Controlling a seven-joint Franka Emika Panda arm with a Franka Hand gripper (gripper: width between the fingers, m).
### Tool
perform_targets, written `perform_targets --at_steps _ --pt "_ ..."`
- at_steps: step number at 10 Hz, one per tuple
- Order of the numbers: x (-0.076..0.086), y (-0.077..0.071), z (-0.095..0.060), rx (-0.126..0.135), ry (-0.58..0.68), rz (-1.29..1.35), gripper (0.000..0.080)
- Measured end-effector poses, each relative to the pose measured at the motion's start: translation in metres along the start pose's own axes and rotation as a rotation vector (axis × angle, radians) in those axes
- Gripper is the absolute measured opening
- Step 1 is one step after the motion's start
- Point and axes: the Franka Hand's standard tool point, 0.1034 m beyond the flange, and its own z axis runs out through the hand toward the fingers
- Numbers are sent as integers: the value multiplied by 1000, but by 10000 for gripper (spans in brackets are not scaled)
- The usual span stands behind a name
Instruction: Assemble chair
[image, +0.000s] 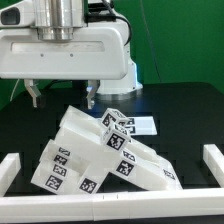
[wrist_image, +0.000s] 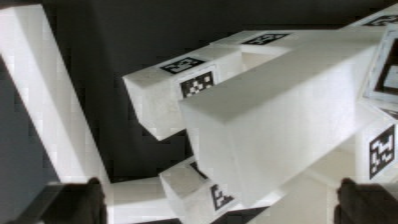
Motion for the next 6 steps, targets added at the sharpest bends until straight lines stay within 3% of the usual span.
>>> perform_targets --at_steps 2,6 --pt "-3 18 4 -15 12 -9 649" --pt "-11 60 34 -64 -1 -21 649"
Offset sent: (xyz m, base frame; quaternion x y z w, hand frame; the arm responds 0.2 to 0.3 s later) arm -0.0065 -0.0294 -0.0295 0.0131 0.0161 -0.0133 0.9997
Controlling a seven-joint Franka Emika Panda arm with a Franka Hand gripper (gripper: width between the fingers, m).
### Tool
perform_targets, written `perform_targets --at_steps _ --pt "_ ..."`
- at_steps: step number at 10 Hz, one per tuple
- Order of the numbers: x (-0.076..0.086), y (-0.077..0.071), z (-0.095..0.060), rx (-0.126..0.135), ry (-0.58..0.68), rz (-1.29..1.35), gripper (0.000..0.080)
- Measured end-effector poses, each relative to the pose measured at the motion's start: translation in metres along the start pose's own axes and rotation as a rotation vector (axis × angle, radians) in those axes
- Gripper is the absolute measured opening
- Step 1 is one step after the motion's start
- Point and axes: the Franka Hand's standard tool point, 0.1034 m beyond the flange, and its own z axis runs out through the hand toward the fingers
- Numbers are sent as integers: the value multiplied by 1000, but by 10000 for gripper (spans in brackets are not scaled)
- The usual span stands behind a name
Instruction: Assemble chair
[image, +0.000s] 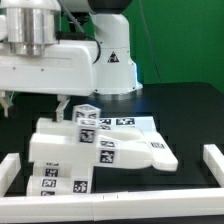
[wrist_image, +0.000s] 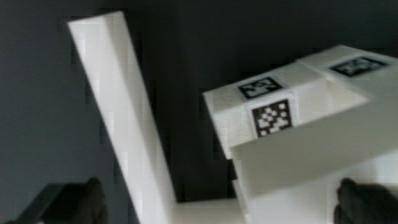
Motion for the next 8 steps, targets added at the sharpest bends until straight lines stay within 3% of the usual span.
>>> perform_targets --at_steps 6,8 --pt "3 4 0 -7 12 4 649" --pt "-1 2 -1 14 -34 4 649"
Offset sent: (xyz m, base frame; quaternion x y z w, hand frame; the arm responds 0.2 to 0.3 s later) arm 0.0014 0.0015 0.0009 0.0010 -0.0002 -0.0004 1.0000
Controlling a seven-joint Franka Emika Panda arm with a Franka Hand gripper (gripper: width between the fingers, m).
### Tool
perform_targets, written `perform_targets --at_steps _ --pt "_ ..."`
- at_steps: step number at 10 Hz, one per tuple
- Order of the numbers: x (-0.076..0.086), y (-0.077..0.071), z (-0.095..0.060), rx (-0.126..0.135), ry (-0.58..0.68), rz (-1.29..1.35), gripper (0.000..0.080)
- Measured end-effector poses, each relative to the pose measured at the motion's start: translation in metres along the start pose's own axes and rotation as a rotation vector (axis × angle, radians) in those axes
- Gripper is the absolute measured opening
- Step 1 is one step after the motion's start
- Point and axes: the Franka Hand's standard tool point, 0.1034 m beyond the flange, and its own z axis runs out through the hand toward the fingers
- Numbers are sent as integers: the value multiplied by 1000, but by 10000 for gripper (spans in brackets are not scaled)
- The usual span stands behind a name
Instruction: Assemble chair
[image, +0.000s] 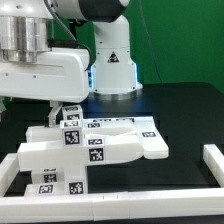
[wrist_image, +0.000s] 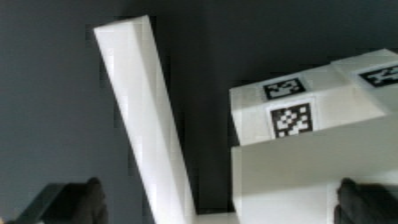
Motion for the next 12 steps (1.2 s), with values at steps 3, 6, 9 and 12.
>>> perform_targets --at_steps 3,6,9,12 --pt "30 -20 -49 65 -23 13 649" --pt "37 -28 -76 89 -39 -179 649" --pt "14 -62 -56 107 -89 -142 649" --pt "5 -88 -30 92 -86 -127 649"
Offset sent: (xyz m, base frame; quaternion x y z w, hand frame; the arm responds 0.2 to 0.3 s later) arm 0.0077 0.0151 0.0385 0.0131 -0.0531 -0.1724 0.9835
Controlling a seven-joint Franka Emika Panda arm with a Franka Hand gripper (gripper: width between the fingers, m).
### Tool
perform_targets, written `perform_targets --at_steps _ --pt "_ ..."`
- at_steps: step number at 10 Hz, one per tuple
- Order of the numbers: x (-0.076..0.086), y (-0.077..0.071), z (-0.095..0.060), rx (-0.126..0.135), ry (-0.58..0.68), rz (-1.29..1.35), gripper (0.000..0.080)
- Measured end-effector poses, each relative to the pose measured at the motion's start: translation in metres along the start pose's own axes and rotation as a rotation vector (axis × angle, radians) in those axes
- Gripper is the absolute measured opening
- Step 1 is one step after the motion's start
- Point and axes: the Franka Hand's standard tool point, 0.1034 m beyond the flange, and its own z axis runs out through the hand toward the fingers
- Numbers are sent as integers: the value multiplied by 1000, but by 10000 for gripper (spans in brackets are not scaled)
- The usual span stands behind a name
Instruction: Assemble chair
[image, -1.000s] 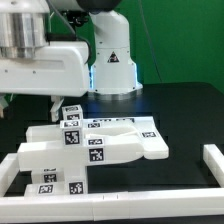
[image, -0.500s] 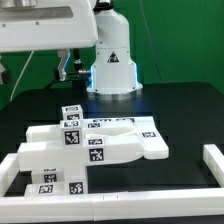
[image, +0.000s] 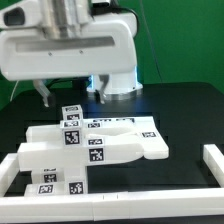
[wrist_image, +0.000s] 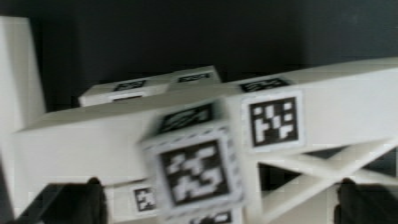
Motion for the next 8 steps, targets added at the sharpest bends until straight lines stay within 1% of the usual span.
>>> perform_targets --at_steps 1,3,4,5,6,7,8 --pt "-1 1 5 -5 -6 0 649" --pt "1 7 15 -25 8 2 649" --pt "1 7 15 -24 8 13 649" --pt "1 7 15 -25 8 29 529" --pt "1 7 15 -25 8 29 378" --pt "1 7 15 -23 9 82 283" --pt "1 7 15 -23 10 170 283"
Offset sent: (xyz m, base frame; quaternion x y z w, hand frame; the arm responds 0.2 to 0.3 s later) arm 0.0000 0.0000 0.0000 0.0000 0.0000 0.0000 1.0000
